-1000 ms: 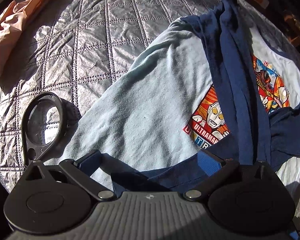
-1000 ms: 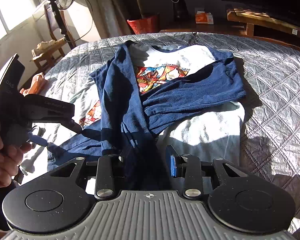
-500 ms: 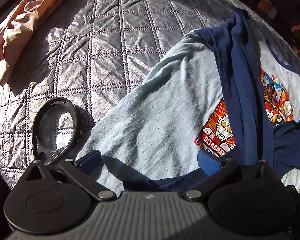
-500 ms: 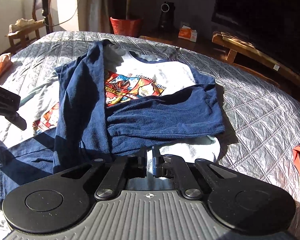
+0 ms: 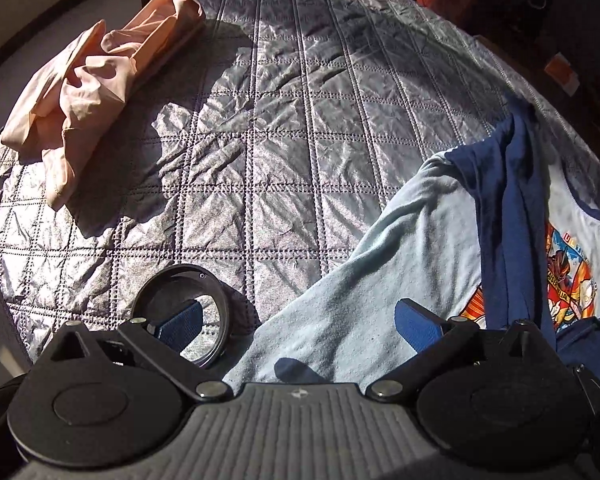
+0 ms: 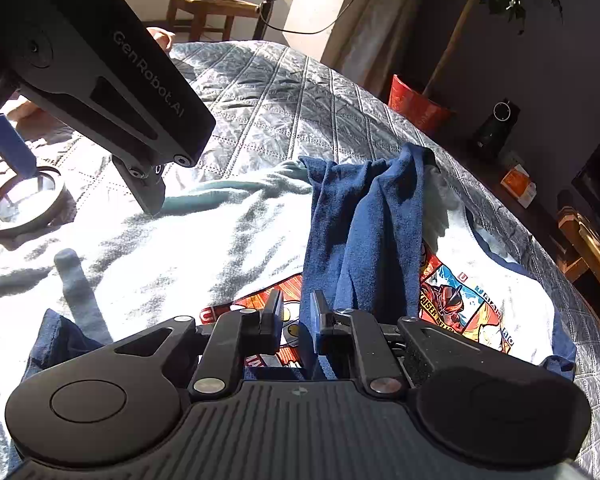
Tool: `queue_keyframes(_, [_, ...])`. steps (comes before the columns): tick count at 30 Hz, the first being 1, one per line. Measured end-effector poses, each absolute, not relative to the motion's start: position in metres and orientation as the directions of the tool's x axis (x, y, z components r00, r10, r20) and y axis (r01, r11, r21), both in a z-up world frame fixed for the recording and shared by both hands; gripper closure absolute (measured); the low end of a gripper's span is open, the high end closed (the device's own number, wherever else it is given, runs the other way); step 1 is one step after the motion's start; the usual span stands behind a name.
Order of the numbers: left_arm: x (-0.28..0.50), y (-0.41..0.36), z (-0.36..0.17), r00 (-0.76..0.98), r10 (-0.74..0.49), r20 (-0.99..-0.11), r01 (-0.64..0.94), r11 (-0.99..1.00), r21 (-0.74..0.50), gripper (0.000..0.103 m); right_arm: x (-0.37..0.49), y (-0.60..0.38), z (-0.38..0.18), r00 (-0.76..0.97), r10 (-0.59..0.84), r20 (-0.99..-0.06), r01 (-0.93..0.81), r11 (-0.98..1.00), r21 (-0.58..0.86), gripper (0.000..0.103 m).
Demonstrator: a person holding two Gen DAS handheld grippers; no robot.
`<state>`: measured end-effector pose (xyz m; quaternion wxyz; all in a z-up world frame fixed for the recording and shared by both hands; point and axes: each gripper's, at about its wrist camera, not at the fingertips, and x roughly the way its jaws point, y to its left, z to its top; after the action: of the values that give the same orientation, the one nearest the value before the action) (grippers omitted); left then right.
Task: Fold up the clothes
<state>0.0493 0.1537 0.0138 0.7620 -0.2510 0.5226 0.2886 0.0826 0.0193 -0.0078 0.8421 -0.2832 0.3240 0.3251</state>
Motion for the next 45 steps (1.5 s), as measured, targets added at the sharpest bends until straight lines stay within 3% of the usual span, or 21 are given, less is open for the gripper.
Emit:
queue_keyframes(6, [0.046,0.161,0.014,0.286,0.164,-0.944,-0.710,0.698,-0.093,0.001,0.098,0.027,-0.012,0.593,0.322,-0.738,-0.701,0.657,-0.278,0.075])
queue_keyframes(7, [0.046,0.161,0.014,0.287,0.160,-0.945,-0.707,0.701,-0.096,0.001,0.099,0.027,-0.013,0.587,0.325,-0.742,-0.701,0.662,-0.265,0.085])
queue_keyframes(8, [0.046,0.161,0.013,0.287,0.156,-0.945,-0.704,0.703,-0.098,0.001,0.100,0.027,-0.013,0.580,0.328,-0.745,-0.701,0.667,-0.253,0.102])
queue_keyframes(18, [0.044,0.164,0.015,0.288,0.159,-0.944,-0.712,0.695,-0.101,0.001,0.140,-0.033,0.015,0.446,0.635,-0.631,-0.574,0.744,0.343,0.102])
queue_keyframes(24, [0.045,0.164,0.014,0.284,0.153,-0.947,-0.709,0.698,-0.100,0.001,0.163,-0.069,0.031,0.413,0.778,-0.474,-0.419,0.624,0.659,0.088])
queue_keyframes(26, [0.044,0.165,0.014,0.285,0.156,-0.946,-0.710,0.697,-0.099,0.001,0.138,-0.072,0.029,0.400,0.734,-0.550,-0.459,0.679,0.573,0.073])
queue_keyframes(35, [0.045,0.158,0.009,0.280,0.131,-0.951,-0.695,0.711,-0.107,0.001,0.024,-0.087,0.017,0.389,0.436,-0.812,-0.621,0.775,0.119,0.071])
queue_keyframes(40, [0.046,0.148,0.004,0.268,0.117,-0.956,-0.674,0.732,-0.100,0.001,-0.040,-0.096,0.010,0.416,0.227,-0.880,-0.687,0.713,-0.141,0.071])
queue_keyframes(41, [0.047,0.145,0.002,0.265,0.113,-0.958,-0.670,0.736,-0.099,0.001,-0.052,-0.097,0.009,0.425,0.184,-0.887,-0.697,0.691,-0.191,0.065])
queue_keyframes(45, [0.048,0.140,0.001,0.265,0.112,-0.958,-0.661,0.745,-0.096,0.001,-0.052,-0.107,0.009,0.457,0.153,-0.876,-0.641,0.739,-0.206,0.064])
